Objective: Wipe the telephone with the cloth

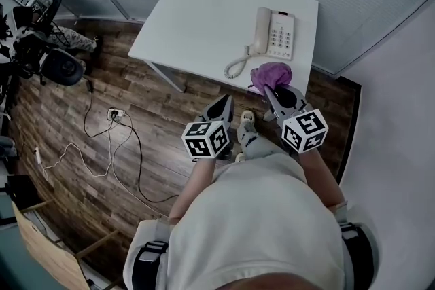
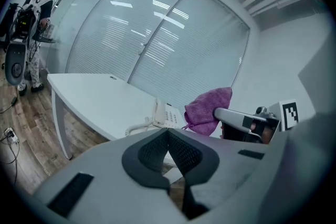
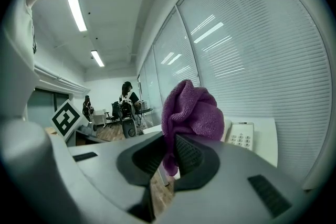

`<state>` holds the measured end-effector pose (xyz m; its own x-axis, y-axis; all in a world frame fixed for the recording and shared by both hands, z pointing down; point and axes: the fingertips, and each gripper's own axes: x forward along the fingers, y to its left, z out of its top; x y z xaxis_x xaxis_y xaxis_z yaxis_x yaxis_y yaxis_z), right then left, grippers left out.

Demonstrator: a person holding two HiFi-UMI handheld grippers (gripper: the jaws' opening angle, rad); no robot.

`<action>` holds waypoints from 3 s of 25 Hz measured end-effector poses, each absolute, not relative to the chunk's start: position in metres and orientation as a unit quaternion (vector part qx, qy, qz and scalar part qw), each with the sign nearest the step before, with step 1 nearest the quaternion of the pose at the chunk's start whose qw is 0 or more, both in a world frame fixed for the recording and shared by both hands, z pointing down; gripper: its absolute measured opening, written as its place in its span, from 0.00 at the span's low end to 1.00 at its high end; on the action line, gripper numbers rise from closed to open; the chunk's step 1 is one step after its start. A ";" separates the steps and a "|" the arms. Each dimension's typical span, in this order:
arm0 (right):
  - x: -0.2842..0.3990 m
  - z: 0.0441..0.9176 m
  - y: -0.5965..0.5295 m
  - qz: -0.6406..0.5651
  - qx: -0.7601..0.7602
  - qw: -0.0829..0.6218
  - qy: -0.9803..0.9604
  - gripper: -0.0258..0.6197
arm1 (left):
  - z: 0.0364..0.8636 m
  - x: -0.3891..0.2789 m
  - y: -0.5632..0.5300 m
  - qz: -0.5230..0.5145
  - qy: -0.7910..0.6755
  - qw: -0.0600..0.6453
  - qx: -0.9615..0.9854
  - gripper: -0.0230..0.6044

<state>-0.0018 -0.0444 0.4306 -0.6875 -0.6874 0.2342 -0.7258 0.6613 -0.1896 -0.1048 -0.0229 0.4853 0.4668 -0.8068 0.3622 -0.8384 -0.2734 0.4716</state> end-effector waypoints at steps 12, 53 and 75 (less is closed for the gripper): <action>0.001 0.412 -0.133 0.119 0.409 0.054 -0.903 0.11 | 0.481 -0.118 -0.087 0.033 -0.515 0.306 0.800 0.07; 0.022 0.453 -0.347 0.110 0.455 0.099 -0.878 0.11 | 0.497 -0.107 -0.238 0.075 -0.483 0.334 0.806 0.07; 0.021 0.520 -0.381 0.155 0.483 0.145 -0.849 0.11 | 0.517 -0.090 -0.251 0.095 -0.459 0.353 0.810 0.07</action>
<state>0.0214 -0.3812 0.5205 -0.4906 -0.7759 0.3967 -0.8659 0.4849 -0.1224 -0.0905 -0.2505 0.5174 0.5605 -0.6759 0.4784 -0.8106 -0.3297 0.4839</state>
